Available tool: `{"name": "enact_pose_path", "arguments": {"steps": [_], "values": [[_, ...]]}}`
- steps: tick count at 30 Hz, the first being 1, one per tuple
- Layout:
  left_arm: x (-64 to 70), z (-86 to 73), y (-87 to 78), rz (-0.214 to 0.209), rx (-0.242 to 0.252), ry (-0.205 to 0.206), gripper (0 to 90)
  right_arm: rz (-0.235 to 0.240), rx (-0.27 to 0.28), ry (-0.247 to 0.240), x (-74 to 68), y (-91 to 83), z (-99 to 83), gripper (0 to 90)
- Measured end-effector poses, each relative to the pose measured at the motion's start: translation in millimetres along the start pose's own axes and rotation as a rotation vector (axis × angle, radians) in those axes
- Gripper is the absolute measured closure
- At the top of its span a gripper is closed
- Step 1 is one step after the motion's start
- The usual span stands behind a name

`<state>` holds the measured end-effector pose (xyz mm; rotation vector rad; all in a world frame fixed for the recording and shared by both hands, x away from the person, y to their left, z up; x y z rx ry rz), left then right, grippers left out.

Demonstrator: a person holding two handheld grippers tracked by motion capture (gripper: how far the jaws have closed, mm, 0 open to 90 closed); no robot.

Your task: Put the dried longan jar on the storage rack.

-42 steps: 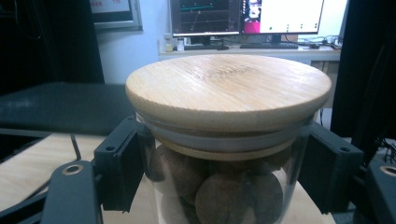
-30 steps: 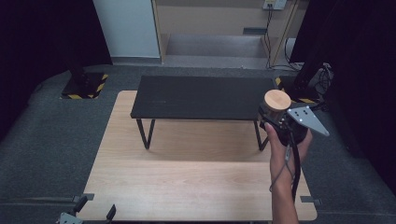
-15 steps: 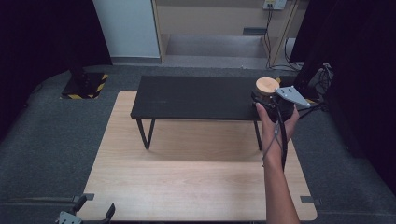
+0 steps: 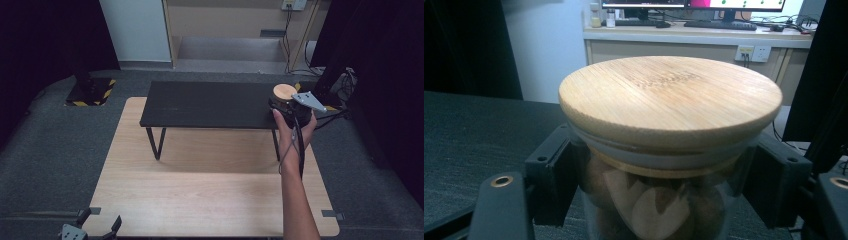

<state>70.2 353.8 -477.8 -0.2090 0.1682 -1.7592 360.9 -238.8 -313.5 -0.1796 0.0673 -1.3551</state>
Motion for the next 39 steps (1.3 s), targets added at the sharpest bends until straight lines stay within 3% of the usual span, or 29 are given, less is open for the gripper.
{"name": "enact_pose_path", "arguments": {"steps": [7,21,27,39], "values": [[-0.4,-0.8,0.9,-0.003,-0.007,-0.004,0.7,0.008,0.029,0.005,1.9,0.4,-7.4,25.6],[-1.4,-0.4,-0.4,-0.001,-0.004,0.0,0.9,0.01,0.031,0.007,2.6,0.4,-7.9,25.3],[-1.3,0.1,-1.0,-0.001,0.0,-0.001,0.9,0.016,0.029,0.026,4.7,2.9,-9.1,3.9],[-0.6,1.3,-1.9,0.0,0.003,0.001,0.8,0.009,0.03,0.033,4.3,2.8,-9.9,0.6]]}}
Point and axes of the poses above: each handheld gripper's, and its own axes: y roughly forward along the jaws, z roughly out of its top, x roughly to its right, the point moved 3 cm from there along y, roughly forward along the jaws, and after that the axes turned 3 degrees about -y, right-handed, at the moved point
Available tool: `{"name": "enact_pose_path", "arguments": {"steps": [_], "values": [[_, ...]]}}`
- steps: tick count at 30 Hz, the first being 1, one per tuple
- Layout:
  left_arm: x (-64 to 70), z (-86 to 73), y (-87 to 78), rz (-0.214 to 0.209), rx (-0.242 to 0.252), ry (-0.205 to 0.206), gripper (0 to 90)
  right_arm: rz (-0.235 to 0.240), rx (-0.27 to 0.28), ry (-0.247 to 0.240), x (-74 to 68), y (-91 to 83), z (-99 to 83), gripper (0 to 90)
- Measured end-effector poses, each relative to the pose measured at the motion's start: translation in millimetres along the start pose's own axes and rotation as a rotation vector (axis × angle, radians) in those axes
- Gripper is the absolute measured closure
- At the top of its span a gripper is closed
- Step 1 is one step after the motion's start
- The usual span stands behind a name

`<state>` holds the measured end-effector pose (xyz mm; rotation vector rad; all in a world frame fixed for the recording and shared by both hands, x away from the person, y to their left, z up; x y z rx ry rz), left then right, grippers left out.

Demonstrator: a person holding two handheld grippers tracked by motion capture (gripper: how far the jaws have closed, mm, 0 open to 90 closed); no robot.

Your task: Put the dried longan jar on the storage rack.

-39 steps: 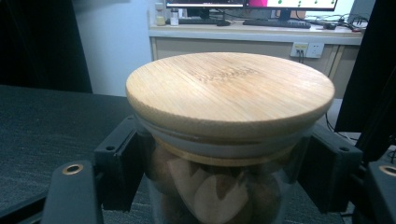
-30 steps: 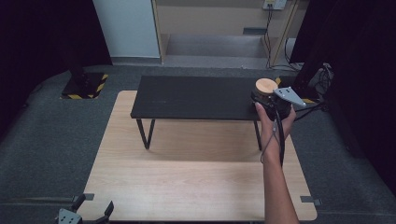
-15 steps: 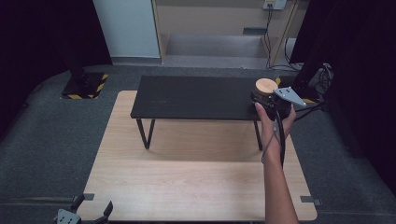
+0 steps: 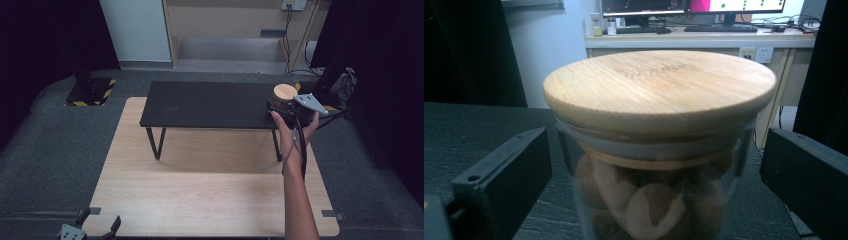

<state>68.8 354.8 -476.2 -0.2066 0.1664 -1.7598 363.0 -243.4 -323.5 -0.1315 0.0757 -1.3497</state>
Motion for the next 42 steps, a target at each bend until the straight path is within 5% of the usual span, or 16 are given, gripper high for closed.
{"name": "enact_pose_path", "arguments": {"steps": [16,30,42], "values": [[-1.7,0.2,-1.2,0.003,0.003,-0.001,0.8,-0.018,0.004,-0.018,-1.5,-18.6,-0.6,0.6],[-1.5,1.1,0.9,-0.007,0.006,0.002,0.8,0.043,0.058,-0.006,-4.0,-53.8,-16.6,0.7],[-3.6,0.2,-0.5,-0.007,0.003,0.002,0.8,0.072,0.052,0.01,-13.4,-97.5,-55.8,0.7]]}}
Point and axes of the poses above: each handheld gripper's, and its own axes: y roughly forward along the jaws, z roughly out of its top, x roughly to its right, the point moved 3 cm from there along y, roughly forward along the jaws, and after that the axes turned 3 degrees about -y, right-handed, at the moved point
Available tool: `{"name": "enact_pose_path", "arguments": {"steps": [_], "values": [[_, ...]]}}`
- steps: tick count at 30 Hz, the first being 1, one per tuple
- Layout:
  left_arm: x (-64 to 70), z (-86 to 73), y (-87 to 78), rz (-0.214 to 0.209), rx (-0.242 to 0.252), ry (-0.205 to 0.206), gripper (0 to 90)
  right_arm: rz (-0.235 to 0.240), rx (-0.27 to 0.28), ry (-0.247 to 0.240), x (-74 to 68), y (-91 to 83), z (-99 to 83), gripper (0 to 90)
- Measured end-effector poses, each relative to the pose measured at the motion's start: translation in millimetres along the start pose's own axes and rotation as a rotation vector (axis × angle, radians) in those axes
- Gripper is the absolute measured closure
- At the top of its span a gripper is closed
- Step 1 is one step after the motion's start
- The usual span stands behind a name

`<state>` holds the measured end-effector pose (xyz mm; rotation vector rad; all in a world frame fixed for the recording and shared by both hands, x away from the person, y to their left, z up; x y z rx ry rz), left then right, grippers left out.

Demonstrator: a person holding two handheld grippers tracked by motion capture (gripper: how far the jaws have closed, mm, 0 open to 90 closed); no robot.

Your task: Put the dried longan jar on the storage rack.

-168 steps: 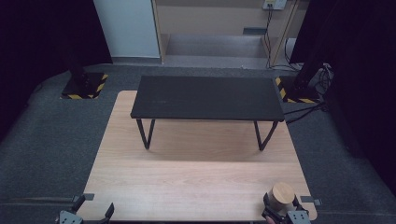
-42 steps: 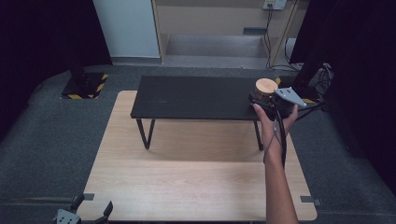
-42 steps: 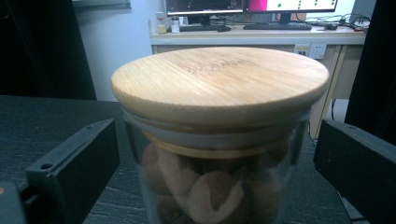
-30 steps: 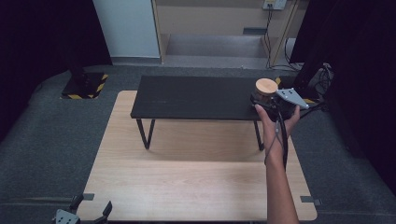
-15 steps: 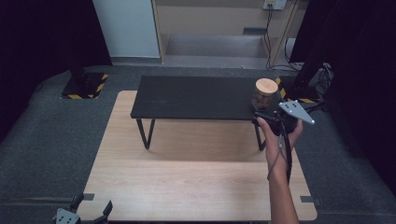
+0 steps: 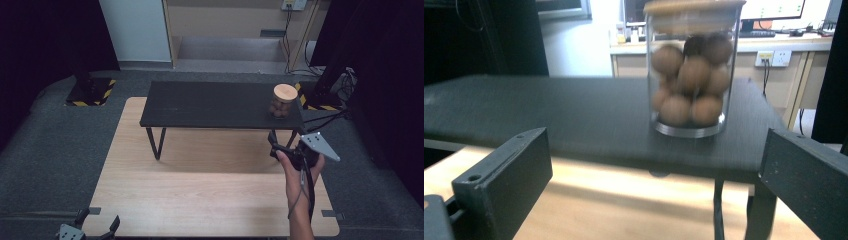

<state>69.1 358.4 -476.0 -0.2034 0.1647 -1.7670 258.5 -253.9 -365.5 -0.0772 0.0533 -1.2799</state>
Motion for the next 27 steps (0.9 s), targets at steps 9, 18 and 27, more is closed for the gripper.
{"name": "enact_pose_path", "arguments": {"steps": [9,18,27], "values": [[2.1,0.7,2.8,-0.013,-0.003,0.006,0.8,-0.015,-0.02,0.0,-10.7,-31.4,-36.9,0.8],[3.6,0.1,4.7,-0.013,-0.003,0.002,0.8,-0.028,-0.005,0.021,-14.6,-52.8,-62.0,0.8],[2.7,3.1,11.9,-0.008,-0.002,0.016,0.8,-0.07,0.007,0.054,-11.6,-74.5,-91.8,0.8]]}}
Point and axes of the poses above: each handheld gripper's, and its own axes: y roughly forward along the jaws, z roughly out of its top, x roughly to its right, the point moved 3 cm from there along y, roughly forward along the jaws, and after that the axes turned 3 degrees about -y, right-handed, at the moved point
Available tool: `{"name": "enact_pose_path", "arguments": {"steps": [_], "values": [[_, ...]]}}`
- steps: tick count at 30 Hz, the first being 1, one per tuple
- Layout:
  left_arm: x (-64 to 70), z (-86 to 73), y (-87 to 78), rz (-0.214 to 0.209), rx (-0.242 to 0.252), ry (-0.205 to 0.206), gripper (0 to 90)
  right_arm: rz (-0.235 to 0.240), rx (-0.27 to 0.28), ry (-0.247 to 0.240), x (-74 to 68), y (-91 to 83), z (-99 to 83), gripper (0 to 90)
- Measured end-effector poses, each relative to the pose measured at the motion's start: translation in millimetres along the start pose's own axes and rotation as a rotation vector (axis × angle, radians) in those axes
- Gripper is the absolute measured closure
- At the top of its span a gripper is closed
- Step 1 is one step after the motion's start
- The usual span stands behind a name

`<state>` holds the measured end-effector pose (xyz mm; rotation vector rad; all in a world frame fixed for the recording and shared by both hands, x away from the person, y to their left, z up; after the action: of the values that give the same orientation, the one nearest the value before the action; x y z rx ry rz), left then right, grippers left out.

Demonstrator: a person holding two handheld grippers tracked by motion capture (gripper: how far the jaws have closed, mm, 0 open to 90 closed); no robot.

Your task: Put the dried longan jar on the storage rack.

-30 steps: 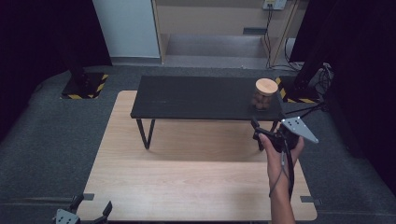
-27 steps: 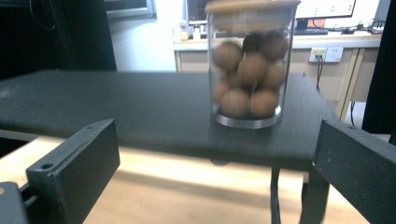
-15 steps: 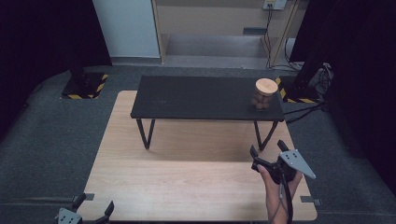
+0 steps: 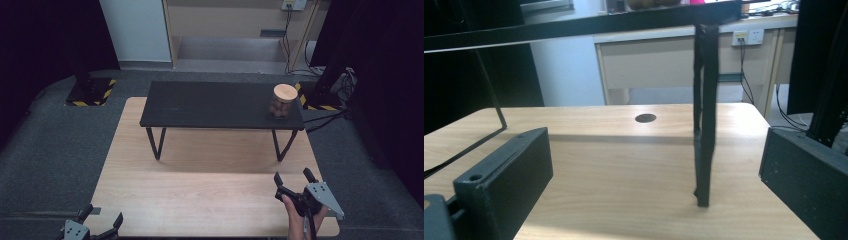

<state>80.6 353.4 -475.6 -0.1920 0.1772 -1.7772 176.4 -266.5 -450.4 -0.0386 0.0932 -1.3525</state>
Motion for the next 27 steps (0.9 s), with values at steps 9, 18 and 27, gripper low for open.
{"name": "enact_pose_path", "arguments": {"steps": [9,18,27], "values": [[0.3,3.5,8.1,-0.001,0.0,0.009,0.8,-0.004,-0.002,0.029,7.7,-19.4,-25.9,0.8],[1.9,6.5,11.5,-0.002,-0.002,0.018,0.8,-0.043,0.001,0.053,12.8,-38.1,-46.5,0.9],[4.2,6.9,13.8,-0.004,-0.004,0.017,0.8,-0.053,-0.003,0.054,15.7,-43.4,-53.1,1.1]]}}
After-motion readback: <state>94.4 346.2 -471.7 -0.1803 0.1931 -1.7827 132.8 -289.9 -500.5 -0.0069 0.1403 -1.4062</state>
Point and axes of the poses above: each handheld gripper's, and its own axes: y roughly forward along the jaws, z roughly out of its top, x roughly to its right, the point moved 3 cm from there along y, roughly forward along the jaws, and after that the axes turned 3 degrees about -y, right-handed, at the moved point
